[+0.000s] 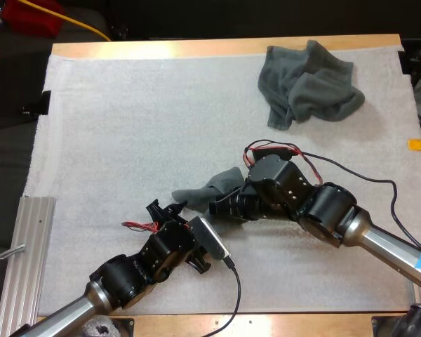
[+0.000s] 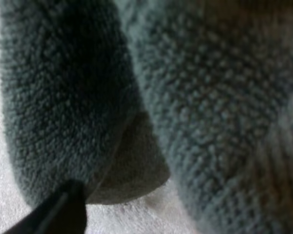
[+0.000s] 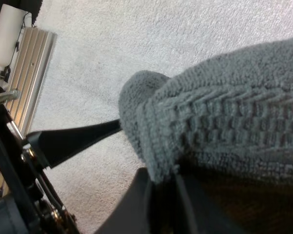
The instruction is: Pick towel from pile, fold and stack
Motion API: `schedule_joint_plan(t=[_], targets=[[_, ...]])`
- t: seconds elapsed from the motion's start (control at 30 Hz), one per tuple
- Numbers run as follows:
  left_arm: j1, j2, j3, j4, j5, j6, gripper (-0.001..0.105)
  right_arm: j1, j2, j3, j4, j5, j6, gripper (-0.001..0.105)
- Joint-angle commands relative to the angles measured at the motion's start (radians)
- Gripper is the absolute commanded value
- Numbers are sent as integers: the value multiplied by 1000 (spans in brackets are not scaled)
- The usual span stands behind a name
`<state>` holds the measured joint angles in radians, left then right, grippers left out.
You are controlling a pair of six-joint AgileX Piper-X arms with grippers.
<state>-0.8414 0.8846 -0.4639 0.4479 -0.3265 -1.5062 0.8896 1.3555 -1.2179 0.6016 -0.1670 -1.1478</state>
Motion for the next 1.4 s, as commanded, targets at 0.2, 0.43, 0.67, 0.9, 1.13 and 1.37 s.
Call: schedule_joint_plan(t=[0.2, 0.43, 0.67, 0.9, 1.13, 1.37], targets=[[-5, -11, -9, -5, -22, -14, 52, -2, -2, -8, -6, 28, 0, 1], [-5, -11, -59, 30, -22, -14, 44, -2, -2, -8, -6, 54, -2, 1], [-5, -11, -94, 50, 50, -14, 9, -2, -2, -8, -6, 61, -2, 1], [-5, -11, -94, 133, 32, -14, 0, -2, -2, -8, -6, 77, -2, 1], [-5, -11, -94, 236, -87, 52, 0, -2, -2, -8, 17, 87, -38, 1], [-5, -20, -94, 274, -163, 75, 0, -2, -16, -8, 157, 147, -131, 1]])
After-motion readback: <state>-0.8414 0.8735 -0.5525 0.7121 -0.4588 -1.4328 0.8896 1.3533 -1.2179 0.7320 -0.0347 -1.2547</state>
